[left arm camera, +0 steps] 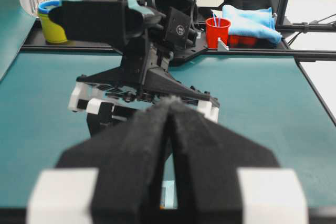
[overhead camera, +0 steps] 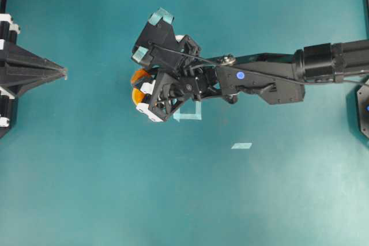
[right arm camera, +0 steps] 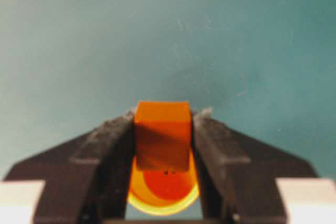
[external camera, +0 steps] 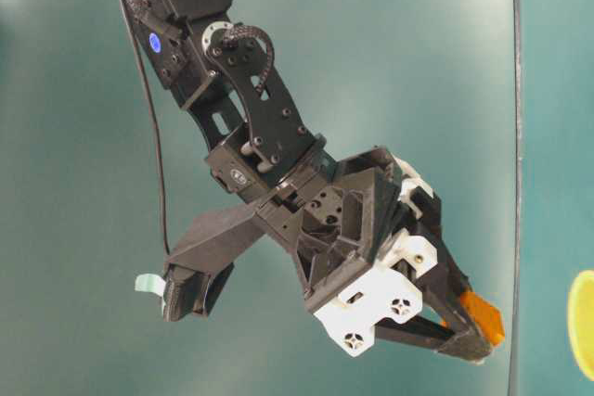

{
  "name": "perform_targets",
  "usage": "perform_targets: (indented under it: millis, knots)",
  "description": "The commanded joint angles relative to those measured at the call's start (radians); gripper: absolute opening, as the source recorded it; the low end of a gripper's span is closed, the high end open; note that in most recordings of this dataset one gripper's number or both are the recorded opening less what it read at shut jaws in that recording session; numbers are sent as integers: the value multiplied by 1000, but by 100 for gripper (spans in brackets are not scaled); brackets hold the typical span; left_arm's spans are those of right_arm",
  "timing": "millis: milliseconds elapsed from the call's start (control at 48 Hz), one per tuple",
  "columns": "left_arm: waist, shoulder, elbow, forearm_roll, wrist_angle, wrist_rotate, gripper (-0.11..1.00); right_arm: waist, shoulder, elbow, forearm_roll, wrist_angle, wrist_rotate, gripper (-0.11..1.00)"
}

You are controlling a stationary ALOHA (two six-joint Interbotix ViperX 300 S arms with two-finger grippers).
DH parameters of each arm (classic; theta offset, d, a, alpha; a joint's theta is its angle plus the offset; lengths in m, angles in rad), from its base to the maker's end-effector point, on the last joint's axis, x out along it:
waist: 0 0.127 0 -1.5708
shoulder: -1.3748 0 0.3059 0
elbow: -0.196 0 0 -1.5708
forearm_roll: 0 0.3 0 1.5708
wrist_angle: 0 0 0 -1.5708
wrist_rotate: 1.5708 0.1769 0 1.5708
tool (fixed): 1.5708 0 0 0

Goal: Move the block toward the cup with right arm.
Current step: 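Hold the cube above the orange cup with the right gripper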

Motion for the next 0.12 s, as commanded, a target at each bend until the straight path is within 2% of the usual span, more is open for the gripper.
perform_targets:
  millis: [0,104]
  knots:
    - [0,5,-29,3,-5,2,0,3,-25,-23,2,-2,-2,39]
    - [2,5,-29,2,-5,2,0,2,-25,-23,3,-2,-2,39]
